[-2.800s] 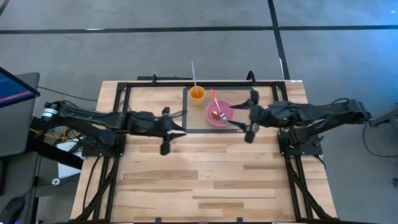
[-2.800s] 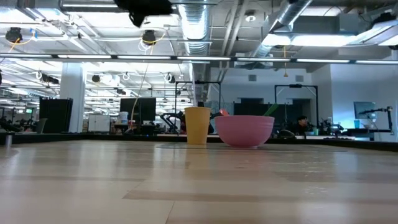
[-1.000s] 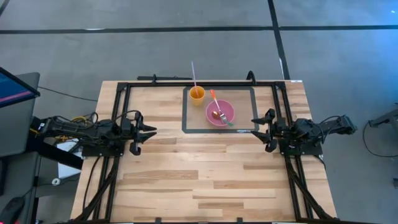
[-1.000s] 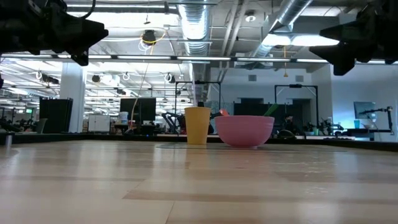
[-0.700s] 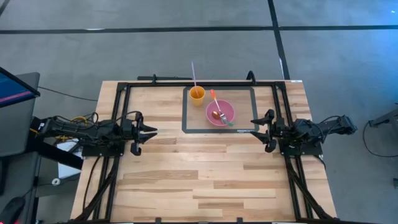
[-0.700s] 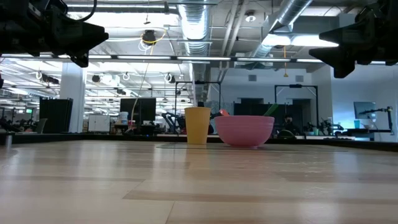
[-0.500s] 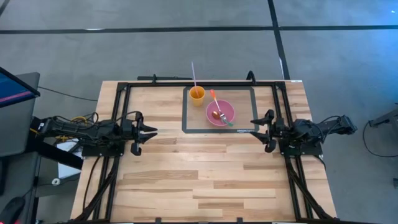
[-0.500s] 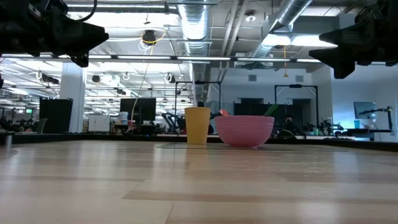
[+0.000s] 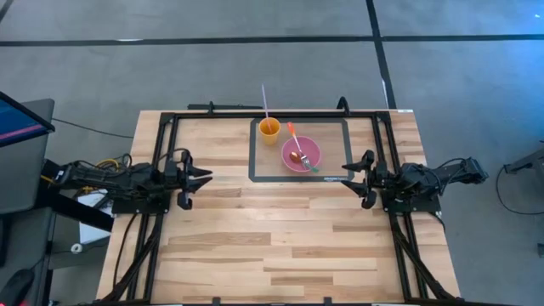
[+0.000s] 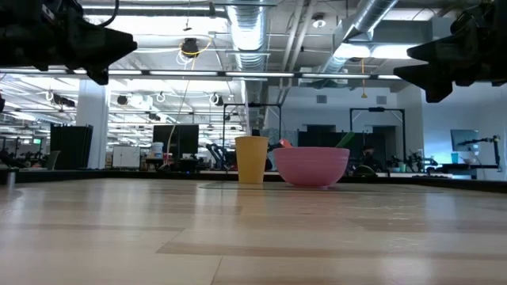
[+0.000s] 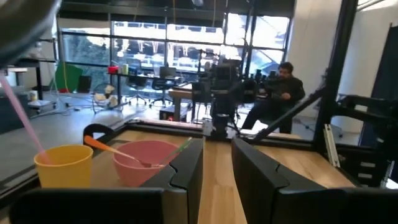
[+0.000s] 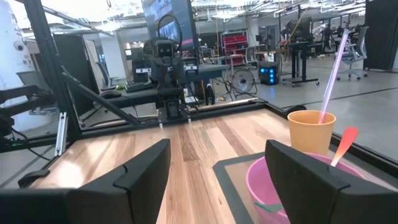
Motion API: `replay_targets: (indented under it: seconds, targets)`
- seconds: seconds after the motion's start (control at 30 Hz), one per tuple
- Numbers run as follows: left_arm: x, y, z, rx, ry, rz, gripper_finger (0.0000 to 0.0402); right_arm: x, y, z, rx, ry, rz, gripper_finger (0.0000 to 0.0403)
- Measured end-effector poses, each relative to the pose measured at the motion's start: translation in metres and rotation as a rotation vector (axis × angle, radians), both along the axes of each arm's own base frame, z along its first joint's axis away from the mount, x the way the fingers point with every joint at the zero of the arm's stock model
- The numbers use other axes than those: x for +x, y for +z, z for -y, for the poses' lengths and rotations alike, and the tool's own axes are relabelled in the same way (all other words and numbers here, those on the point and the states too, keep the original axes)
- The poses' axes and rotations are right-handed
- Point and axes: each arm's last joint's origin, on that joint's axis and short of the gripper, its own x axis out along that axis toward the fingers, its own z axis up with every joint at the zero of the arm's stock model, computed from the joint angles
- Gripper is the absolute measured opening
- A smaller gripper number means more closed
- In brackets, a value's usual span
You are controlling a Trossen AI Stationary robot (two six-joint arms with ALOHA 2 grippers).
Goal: Pick & Place Utensil
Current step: Return to Home Position
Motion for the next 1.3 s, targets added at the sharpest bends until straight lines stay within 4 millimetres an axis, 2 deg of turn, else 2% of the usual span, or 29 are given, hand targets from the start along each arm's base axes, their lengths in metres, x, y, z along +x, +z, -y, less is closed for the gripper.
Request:
replay_targets:
  seconds: [0.17, 0.67, 1.3]
  targets:
    - [0.000, 0.000, 0.000, 0.008, 0.009, -0.009, 0.0086, 0.000, 0.000, 0.000, -0.001, 0.000, -0.001, 0.0255]
    - [0.004, -0.021, -0.001, 0.060, 0.059, -0.229, 0.0086, 0.000, 0.000, 0.000, -0.004, -0.001, -0.002, 0.0255]
    - [0.009, -0.029, 0.000, 0.055, 0.054, -0.321, 0.0086, 0.000, 0.000, 0.000, -0.004, -0.001, -0.002, 0.0255]
